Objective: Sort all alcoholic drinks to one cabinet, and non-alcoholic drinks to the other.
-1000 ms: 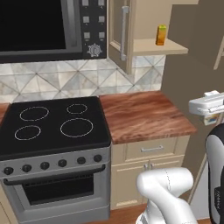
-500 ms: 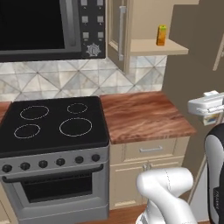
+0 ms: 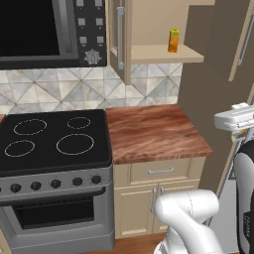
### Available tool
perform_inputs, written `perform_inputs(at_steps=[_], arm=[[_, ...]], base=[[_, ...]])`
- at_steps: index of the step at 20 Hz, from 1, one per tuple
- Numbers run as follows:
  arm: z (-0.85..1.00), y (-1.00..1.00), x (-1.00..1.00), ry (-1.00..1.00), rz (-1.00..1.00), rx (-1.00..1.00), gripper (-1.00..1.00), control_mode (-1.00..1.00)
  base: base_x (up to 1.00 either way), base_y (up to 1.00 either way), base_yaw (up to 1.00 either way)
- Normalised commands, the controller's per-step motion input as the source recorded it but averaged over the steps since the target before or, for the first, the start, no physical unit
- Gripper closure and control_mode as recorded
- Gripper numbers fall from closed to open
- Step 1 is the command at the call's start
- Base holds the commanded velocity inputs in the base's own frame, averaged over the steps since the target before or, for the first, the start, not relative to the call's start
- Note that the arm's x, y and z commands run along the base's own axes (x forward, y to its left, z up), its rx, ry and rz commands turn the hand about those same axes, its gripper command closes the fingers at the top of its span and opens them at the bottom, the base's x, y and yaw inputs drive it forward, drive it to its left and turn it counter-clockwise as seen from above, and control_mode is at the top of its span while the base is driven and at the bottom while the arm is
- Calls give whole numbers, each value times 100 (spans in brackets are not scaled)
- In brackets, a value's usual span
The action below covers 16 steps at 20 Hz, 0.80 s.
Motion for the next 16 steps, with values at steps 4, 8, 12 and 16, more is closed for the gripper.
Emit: perform_inputs(at_steps=[4,8,12,16], arm=[[0,0,0,0,0,0,100,100],[0,0,0,0,0,0,100,100],[0,0,0,0,0,0,100,100],[0,0,0,0,0,0,100,100]], base=[[18,-21,4],[19,-19,4],[19,-25,3],[18,-36,2]])
